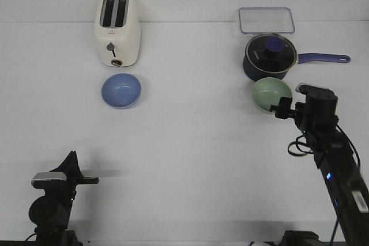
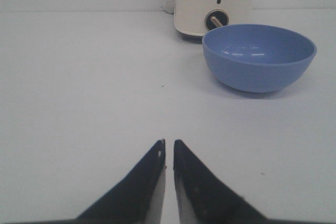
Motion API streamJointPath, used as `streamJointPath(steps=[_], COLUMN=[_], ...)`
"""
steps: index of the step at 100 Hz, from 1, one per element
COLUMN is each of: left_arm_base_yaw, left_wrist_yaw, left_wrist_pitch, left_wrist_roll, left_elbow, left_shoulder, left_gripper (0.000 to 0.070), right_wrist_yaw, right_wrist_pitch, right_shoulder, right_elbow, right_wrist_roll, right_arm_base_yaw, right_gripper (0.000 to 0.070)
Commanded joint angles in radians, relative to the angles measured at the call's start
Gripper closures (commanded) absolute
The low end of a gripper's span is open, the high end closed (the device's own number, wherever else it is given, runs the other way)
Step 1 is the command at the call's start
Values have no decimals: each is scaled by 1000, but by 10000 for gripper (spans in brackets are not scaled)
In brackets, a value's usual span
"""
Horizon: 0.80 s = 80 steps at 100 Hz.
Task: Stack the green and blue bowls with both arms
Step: 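Reach the right gripper to the pale green bowl and grip its rim, then carry the green bowl toward the robot and set it down centrally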
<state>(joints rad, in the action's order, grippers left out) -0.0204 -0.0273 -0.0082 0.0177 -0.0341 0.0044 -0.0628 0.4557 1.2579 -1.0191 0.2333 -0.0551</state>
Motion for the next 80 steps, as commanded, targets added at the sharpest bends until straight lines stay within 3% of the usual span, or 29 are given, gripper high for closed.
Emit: streamJointPath(steps=[1,14,32,38,47,50,80], left_arm_base_yaw=[-1,-1,-1,-1,-1,-1,-1], left_wrist_yaw=[1,1,1,1,1,1,1], left_wrist_pitch=[10,10,10,10,10,10,10], left_wrist_roll=[16,16,16,16,16,16,16], left_elbow=[20,20,20,20,20,20,20], left_shoulder=[-1,-1,-1,-1,-1,-1,-1], left_gripper=[688,688,688,688,688,688,688], right_wrist_yaw=[17,26,109,123,121,120,142], right_wrist_pitch=[-3,-32,-145,-171,-187,-191,-89], right_shoulder=[121,290,414,436,447,447,287], right_elbow=[-45,-98,-105,-105,-105,-105,-104], right_wrist_roll=[-15,-21,22,40,50,50,28], right_arm_base_yaw=[-13,-37,-64,-65,-65,-65,-63], right_gripper=[272,273,319,405,649,700,700])
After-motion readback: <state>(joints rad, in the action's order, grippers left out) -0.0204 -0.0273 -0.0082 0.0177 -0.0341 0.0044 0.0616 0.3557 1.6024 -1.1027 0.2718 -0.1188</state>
